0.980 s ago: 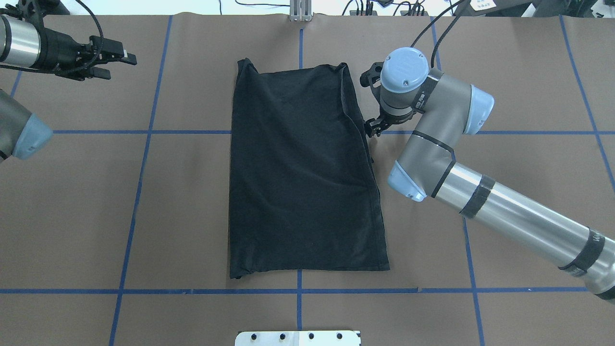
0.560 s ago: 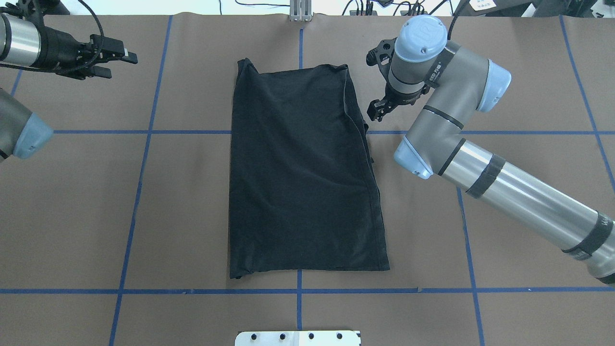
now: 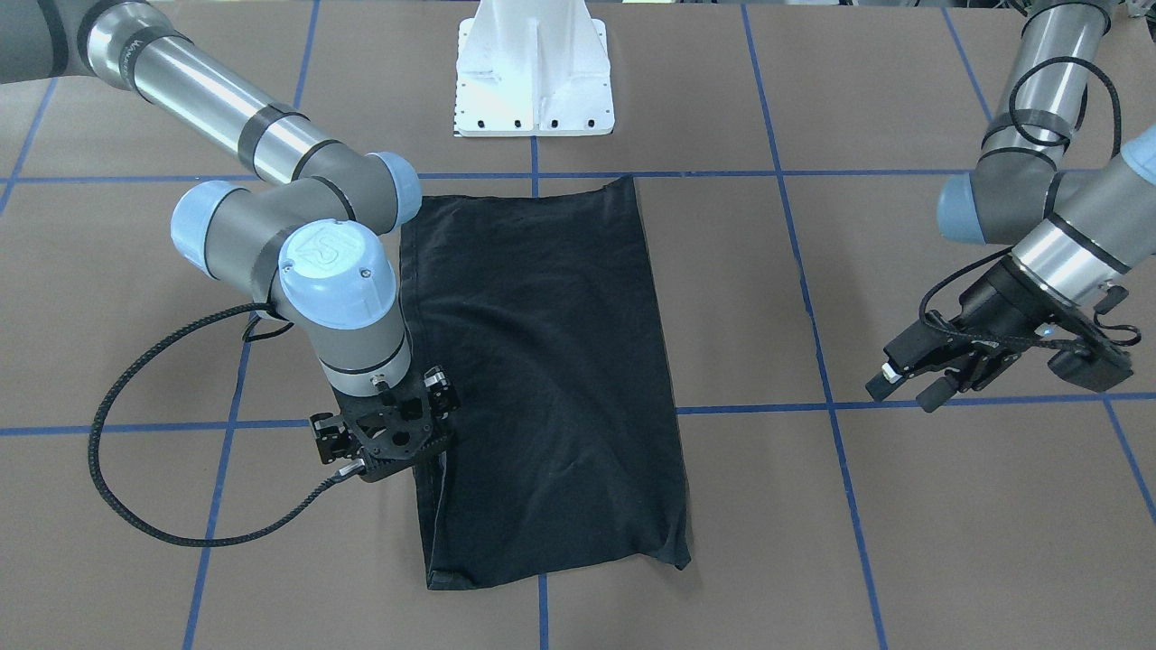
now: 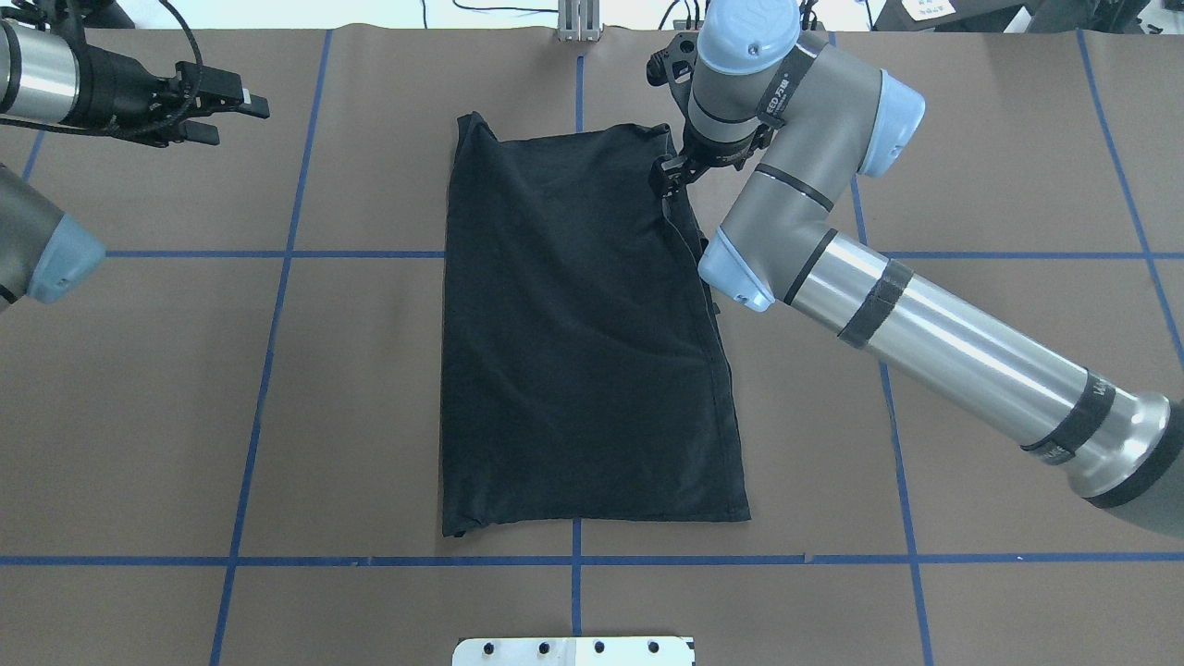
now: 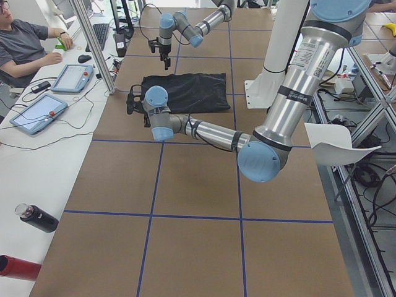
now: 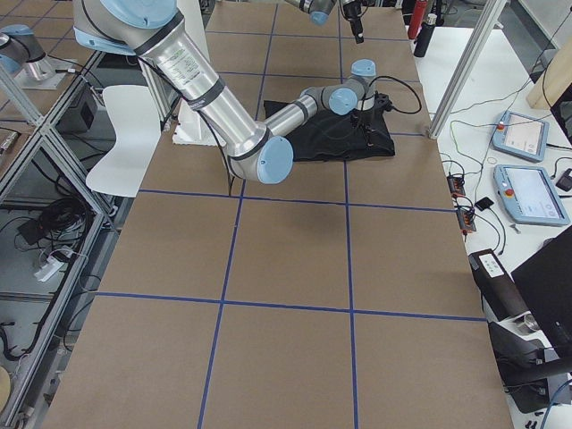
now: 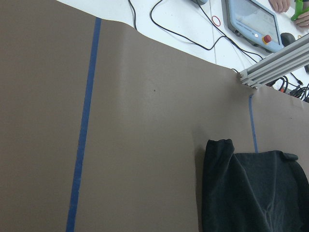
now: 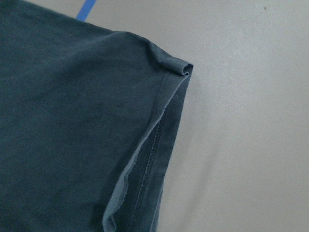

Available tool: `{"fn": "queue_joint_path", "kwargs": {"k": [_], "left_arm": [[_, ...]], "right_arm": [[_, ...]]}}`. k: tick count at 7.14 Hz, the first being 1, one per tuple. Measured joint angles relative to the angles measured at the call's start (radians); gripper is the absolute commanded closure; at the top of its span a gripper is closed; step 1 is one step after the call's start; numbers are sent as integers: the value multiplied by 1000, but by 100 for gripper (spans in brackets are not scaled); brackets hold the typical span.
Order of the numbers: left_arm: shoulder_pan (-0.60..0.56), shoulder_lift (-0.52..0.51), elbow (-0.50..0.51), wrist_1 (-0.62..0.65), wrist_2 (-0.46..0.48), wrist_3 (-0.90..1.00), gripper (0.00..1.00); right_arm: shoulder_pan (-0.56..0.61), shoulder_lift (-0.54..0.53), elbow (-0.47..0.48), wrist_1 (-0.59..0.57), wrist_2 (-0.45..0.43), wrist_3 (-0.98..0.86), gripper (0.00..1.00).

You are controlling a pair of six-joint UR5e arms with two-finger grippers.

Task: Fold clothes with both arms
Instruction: 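Grasp and adjust the far corner of the shirt with the right gripper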

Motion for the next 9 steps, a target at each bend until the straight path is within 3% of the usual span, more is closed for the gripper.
{"fn": "queue_joint_path", "kwargs": {"k": [5, 9], "left_arm": [[-1, -2, -32, 1, 8, 37, 0], [0, -12, -30, 2, 9, 36, 0]], "right_arm": [[-63, 72, -176, 134, -72, 37, 0], [-63, 65, -207, 137, -76, 43, 0]]}}
